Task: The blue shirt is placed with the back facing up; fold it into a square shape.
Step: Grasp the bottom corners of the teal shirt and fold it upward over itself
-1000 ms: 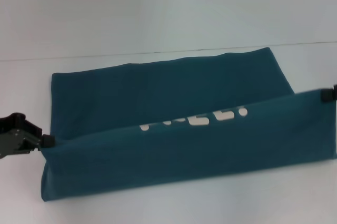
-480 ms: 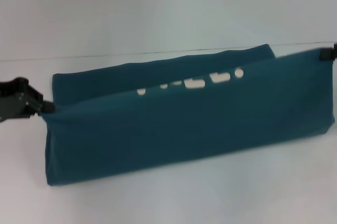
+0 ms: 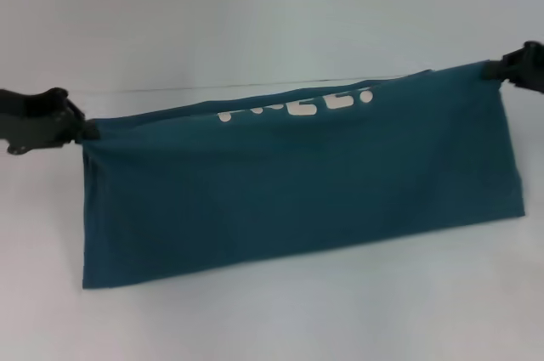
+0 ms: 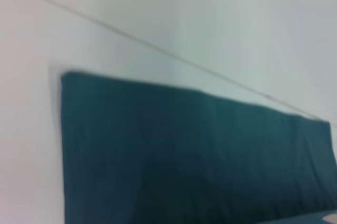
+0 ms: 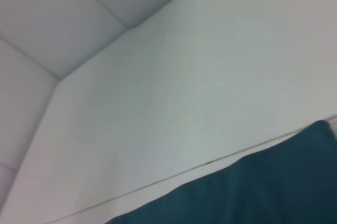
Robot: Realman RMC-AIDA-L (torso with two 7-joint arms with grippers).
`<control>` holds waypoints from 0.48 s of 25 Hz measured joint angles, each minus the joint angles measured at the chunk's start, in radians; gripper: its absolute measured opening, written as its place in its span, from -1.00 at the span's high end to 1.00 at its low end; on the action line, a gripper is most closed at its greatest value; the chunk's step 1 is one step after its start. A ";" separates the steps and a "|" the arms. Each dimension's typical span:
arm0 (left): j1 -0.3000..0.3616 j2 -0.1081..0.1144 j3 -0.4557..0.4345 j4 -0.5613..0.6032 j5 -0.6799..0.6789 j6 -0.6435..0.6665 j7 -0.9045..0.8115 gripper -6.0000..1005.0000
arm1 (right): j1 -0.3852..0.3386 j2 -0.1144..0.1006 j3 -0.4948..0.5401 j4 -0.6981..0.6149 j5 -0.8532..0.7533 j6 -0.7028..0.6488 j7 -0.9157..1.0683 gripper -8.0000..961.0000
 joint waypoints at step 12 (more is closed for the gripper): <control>-0.013 -0.029 0.047 -0.091 -0.001 -0.268 0.007 0.89 | 0.025 0.044 -0.061 0.118 0.001 0.328 -0.012 0.73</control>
